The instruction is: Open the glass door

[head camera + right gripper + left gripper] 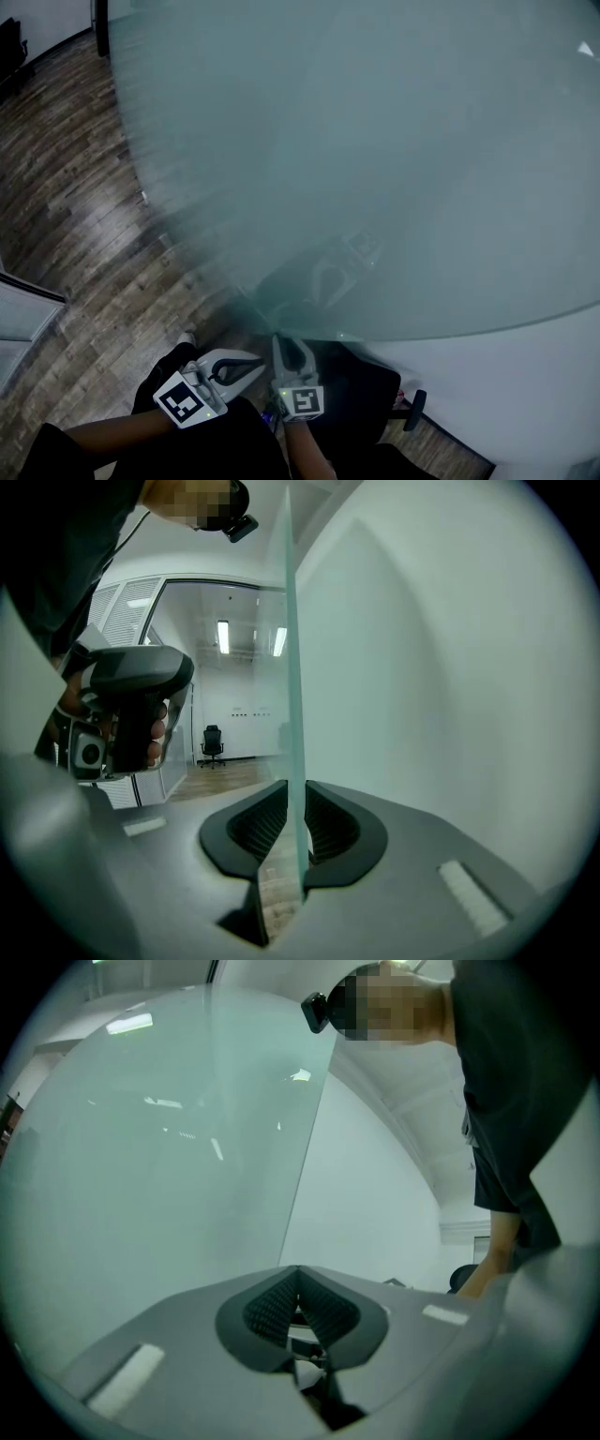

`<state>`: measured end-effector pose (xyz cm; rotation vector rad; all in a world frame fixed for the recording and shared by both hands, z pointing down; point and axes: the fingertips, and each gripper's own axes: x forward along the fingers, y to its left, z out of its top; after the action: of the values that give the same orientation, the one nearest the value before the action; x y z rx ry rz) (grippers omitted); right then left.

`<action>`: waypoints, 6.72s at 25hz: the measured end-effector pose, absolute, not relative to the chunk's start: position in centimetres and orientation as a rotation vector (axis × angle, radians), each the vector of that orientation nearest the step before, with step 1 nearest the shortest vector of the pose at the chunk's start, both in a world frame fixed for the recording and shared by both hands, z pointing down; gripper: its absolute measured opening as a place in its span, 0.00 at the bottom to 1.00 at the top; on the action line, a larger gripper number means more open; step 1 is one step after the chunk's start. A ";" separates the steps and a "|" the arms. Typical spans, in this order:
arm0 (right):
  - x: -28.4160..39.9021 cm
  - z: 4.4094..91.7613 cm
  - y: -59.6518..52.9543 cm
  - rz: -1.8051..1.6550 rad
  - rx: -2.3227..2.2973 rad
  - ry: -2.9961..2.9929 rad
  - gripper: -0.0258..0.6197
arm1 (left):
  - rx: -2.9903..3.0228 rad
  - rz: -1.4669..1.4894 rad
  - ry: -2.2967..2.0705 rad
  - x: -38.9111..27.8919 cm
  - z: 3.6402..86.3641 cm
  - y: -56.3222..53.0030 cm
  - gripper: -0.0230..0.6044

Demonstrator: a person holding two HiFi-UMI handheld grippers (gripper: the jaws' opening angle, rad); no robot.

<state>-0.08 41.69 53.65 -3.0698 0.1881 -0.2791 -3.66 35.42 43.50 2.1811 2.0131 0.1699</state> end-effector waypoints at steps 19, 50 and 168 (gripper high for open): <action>4.4 53.8 48.8 -0.376 -3.073 -0.048 0.15 | 1.942 0.253 2.187 0.3 42.2 38.2 0.04; 9.1 50.4 53.4 -0.175 -3.072 0.273 0.15 | 2.552 0.074 1.448 7.8 41.3 38.7 0.04; 4.8 40.1 52.6 -0.006 -3.118 0.317 0.04 | 2.504 0.064 1.447 5.4 40.5 42.5 0.04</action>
<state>4.79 52.57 40.13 -3.1175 0.3171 -0.0060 5.36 42.54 40.52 2.5040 1.4473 0.0641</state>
